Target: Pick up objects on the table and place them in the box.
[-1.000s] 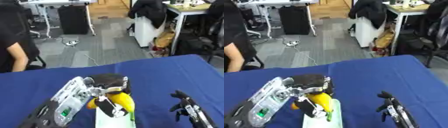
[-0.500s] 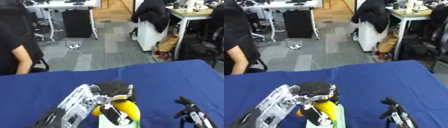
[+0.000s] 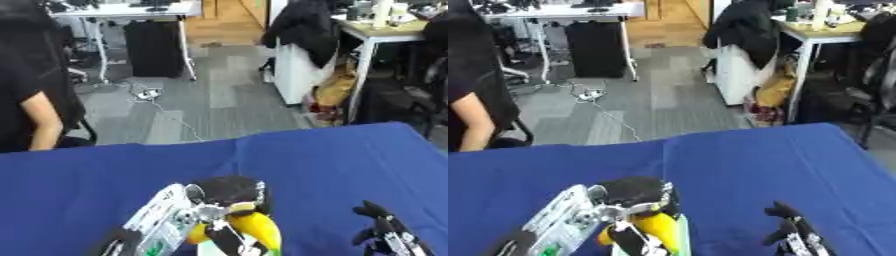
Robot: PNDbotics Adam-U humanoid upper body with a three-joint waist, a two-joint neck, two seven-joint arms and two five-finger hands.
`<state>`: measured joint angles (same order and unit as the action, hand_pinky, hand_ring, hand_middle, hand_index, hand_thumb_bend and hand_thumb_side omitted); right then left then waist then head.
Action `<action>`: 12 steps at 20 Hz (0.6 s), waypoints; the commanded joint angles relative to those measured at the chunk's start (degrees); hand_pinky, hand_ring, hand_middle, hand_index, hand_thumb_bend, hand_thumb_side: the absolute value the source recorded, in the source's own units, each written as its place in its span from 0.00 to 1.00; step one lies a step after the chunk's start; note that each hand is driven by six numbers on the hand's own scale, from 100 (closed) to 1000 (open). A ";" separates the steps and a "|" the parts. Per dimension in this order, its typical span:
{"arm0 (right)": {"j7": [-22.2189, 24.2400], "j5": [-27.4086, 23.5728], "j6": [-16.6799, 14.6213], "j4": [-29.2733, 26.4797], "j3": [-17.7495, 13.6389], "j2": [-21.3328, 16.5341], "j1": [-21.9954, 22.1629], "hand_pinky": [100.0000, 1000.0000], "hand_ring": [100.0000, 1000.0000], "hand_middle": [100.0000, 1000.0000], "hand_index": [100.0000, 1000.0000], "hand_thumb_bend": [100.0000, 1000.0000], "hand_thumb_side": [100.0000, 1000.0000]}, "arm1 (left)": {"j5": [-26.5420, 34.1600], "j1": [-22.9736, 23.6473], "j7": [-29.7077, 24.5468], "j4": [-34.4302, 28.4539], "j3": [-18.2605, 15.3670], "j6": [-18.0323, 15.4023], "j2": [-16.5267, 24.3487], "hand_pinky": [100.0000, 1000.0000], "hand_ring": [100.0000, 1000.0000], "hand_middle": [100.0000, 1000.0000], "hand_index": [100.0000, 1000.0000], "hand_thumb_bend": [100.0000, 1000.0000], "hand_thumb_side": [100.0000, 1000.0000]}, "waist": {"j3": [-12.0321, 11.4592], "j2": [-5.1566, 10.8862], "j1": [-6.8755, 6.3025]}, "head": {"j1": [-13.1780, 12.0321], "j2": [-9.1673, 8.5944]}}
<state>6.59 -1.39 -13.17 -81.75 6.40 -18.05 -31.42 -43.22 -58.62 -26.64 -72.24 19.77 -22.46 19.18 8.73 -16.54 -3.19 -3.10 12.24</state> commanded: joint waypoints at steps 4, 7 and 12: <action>0.25 0.43 0.00 -0.78 0.07 -0.07 -0.77 0.24 0.50 0.82 0.96 0.00 0.89 | -2.88 -0.78 2.48 1.54 -1.45 -0.74 -0.32 0.00 0.00 0.00 0.17 0.00 0.17 | 0.52 0.55 0.19 | -0.75 -0.94; 0.34 0.50 -0.04 -0.74 0.11 -0.10 -0.53 0.24 0.50 0.81 0.96 0.00 0.89 | -4.10 -0.68 3.50 2.24 -1.75 -1.03 -0.34 0.00 0.00 0.00 0.17 0.00 0.17 | 0.90 0.30 0.20 | -0.74 -0.97; 0.31 0.49 0.06 -0.44 0.12 -0.10 -0.21 0.24 0.50 0.81 0.96 0.00 0.89 | -6.28 -0.73 5.08 4.52 -2.15 -1.70 -1.39 0.00 0.00 0.00 0.17 0.00 0.17 | 0.77 0.68 0.24 | -1.21 2.84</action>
<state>6.75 -1.00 -13.04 -81.67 6.61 -17.64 -31.26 -48.72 -58.55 -22.14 -67.57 18.41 -24.05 17.74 9.53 -17.22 -3.21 -3.64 14.11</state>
